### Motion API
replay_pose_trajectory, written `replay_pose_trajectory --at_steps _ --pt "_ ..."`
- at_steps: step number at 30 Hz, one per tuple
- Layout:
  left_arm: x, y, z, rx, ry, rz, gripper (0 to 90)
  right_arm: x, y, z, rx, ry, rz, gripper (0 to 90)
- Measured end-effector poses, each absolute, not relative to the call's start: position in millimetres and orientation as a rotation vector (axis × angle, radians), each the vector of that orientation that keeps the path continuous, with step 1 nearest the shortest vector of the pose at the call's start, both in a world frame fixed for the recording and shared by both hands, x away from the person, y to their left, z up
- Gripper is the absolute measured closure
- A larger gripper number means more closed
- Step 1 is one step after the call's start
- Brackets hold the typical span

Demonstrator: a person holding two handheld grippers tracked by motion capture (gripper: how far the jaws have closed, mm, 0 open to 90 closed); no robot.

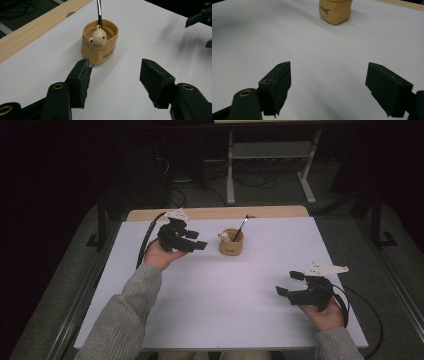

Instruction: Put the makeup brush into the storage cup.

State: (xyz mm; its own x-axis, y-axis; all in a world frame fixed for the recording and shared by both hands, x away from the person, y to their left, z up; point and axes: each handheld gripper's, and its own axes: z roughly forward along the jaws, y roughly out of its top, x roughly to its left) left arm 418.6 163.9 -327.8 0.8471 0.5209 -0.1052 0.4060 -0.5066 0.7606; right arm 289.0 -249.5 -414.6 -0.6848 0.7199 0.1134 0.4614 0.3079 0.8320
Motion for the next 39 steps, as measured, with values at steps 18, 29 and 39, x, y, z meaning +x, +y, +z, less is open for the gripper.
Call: replay_pose_trajectory --at_steps 18,29,39 --pt "398 181 -338 2.15 0.705 0.23 37.6 288 -247 -414 1.064 2.292 1.332 19.5" --pt "378 194 -347 2.121 0.726 0.249 34.7 287 -244 -414 1.059 2.282 1.336 19.6" --pt "366 207 -357 2.09 0.744 0.236 31.4 286 -240 -416 1.05 2.298 1.317 19.5"
